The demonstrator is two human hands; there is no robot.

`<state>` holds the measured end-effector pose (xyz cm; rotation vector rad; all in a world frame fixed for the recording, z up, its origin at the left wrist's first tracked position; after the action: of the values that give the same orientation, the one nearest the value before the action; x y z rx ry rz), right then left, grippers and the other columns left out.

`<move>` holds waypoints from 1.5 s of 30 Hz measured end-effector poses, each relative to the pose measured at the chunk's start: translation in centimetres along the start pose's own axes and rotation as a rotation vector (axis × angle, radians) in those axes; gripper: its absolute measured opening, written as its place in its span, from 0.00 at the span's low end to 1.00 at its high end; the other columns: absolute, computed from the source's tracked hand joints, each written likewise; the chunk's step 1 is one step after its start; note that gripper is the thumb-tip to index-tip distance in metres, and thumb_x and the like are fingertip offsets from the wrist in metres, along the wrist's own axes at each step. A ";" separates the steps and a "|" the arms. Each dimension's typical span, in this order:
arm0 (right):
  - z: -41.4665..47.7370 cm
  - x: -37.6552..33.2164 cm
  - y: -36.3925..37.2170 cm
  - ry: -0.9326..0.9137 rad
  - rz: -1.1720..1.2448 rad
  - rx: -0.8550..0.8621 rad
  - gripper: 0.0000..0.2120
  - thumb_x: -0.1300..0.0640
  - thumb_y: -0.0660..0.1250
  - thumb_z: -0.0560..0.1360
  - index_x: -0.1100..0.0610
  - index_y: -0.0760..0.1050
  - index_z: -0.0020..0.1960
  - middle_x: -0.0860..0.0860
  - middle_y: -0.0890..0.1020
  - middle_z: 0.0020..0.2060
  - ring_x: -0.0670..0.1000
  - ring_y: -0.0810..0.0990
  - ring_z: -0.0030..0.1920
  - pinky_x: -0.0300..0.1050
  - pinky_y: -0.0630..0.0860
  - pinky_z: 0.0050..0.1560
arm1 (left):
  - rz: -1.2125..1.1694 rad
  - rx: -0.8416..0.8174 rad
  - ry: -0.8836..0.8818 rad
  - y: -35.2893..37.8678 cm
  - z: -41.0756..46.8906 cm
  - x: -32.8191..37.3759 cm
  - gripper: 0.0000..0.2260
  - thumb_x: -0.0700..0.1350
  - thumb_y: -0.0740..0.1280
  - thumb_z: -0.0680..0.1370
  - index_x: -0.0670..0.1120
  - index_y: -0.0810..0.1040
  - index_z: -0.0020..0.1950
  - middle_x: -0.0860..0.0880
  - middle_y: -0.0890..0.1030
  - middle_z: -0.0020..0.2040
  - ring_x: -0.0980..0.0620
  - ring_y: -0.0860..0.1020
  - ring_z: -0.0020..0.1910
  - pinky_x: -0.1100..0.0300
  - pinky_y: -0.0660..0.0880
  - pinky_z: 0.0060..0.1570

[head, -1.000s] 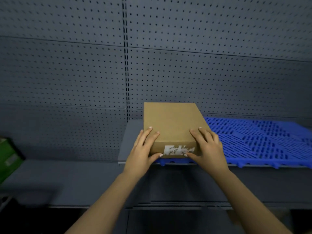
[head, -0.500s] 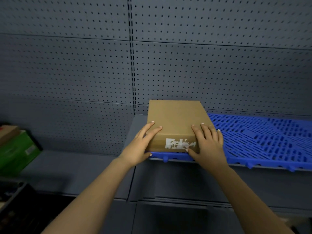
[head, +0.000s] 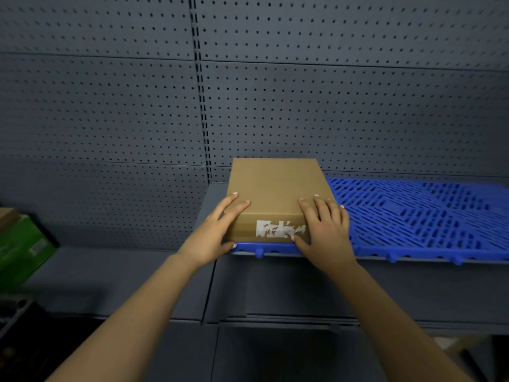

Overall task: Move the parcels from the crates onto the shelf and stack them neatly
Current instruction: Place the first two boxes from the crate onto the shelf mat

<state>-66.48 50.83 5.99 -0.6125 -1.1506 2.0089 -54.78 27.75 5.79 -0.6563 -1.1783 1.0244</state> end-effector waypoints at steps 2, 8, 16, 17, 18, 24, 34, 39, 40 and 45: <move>-0.1 -0.1 0.0 0.000 -0.002 0.006 0.38 0.43 0.73 0.69 0.54 0.65 0.73 0.59 0.69 0.70 0.64 0.64 0.70 0.65 0.57 0.70 | 0.012 -0.006 0.004 -0.2 -0.1 0.0 0.44 0.39 0.74 0.71 0.64 0.51 0.76 0.64 0.43 0.76 0.48 0.60 0.73 0.53 0.72 0.61; -0.1 -0.2 -0.3 -0.004 -0.009 -0.009 0.37 0.41 0.71 0.70 0.53 0.64 0.74 0.58 0.68 0.71 0.62 0.64 0.71 0.64 0.56 0.70 | 0.041 -0.006 0.011 -0.5 -0.2 -0.1 0.45 0.39 0.74 0.71 0.65 0.50 0.76 0.64 0.42 0.76 0.48 0.60 0.73 0.53 0.73 0.61; -0.3 -0.3 -1.8 -0.023 0.039 -0.077 0.35 0.40 0.66 0.75 0.50 0.59 0.76 0.57 0.62 0.74 0.60 0.57 0.74 0.60 0.49 0.73 | 0.204 -0.045 0.029 -1.5 -0.9 0.0 0.51 0.45 0.76 0.71 0.67 0.40 0.75 0.59 0.38 0.78 0.49 0.55 0.76 0.52 0.68 0.66; -0.4 -0.4 -2.1 -0.030 0.053 -0.069 0.34 0.41 0.66 0.75 0.51 0.59 0.76 0.57 0.62 0.74 0.59 0.58 0.74 0.59 0.49 0.73 | 0.229 -0.037 0.032 -1.7 -1.1 0.0 0.51 0.46 0.76 0.70 0.66 0.39 0.75 0.58 0.39 0.78 0.50 0.51 0.77 0.51 0.64 0.69; -0.5 -0.6 -2.4 -0.044 0.067 -0.057 0.34 0.42 0.67 0.74 0.51 0.61 0.75 0.57 0.64 0.73 0.59 0.59 0.73 0.59 0.51 0.73 | 0.250 -0.019 0.030 -1.9 -1.5 0.1 0.51 0.48 0.76 0.70 0.65 0.40 0.75 0.56 0.41 0.79 0.51 0.49 0.77 0.50 0.60 0.71; -1.4 -3.9 -3.5 -0.172 0.171 0.006 0.25 0.51 0.68 0.75 0.55 0.69 0.70 0.55 0.69 0.70 0.59 0.63 0.71 0.58 0.57 0.71 | 0.345 0.226 0.068 -1.7 -5.3 0.6 0.43 0.51 0.76 0.69 0.56 0.55 0.78 0.51 0.56 0.78 0.51 0.52 0.77 0.47 0.48 0.75; -1.7 -14.4 -2.6 -0.401 0.329 0.040 0.25 0.50 0.70 0.74 0.55 0.70 0.69 0.55 0.73 0.66 0.59 0.69 0.66 0.57 0.67 0.64 | 0.290 0.432 -0.099 -4.5 -13.4 -2.2 0.41 0.52 0.76 0.69 0.53 0.60 0.77 0.53 0.61 0.76 0.53 0.56 0.76 0.47 0.51 0.75; -0.8 -23.3 -1.9 -0.560 0.441 0.022 0.26 0.49 0.69 0.75 0.54 0.69 0.70 0.54 0.73 0.65 0.57 0.70 0.65 0.55 0.68 0.64 | 0.334 0.519 -0.226 -8.4 -18.9 -5.9 0.39 0.53 0.76 0.69 0.53 0.62 0.76 0.54 0.63 0.76 0.53 0.58 0.76 0.49 0.51 0.75; -0.7 -25.3 -1.8 -0.591 0.460 0.028 0.26 0.49 0.70 0.74 0.55 0.70 0.70 0.55 0.74 0.64 0.56 0.70 0.64 0.55 0.68 0.63 | 0.342 0.535 -0.257 -9.3 -20.1 -6.7 0.38 0.53 0.76 0.69 0.52 0.63 0.76 0.54 0.63 0.75 0.52 0.58 0.76 0.49 0.51 0.75; -0.2 -35.9 -0.8 -0.729 0.553 0.002 0.26 0.49 0.70 0.74 0.54 0.69 0.70 0.54 0.73 0.64 0.55 0.70 0.64 0.54 0.67 0.64 | 0.369 0.593 -0.432 -13.9 -26.9 -11.9 0.36 0.55 0.75 0.70 0.54 0.64 0.74 0.54 0.66 0.74 0.52 0.61 0.75 0.47 0.53 0.74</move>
<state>-43.82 23.09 8.26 -0.1858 -1.4994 2.8416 -25.56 13.51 4.81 -0.1778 -1.0502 1.8031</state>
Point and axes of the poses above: each hand's wrist, its own z-axis towards the middle knuckle, its own y-axis out of the palm, x = y × z, the point moved 1 cm from there along z, towards the middle knuckle
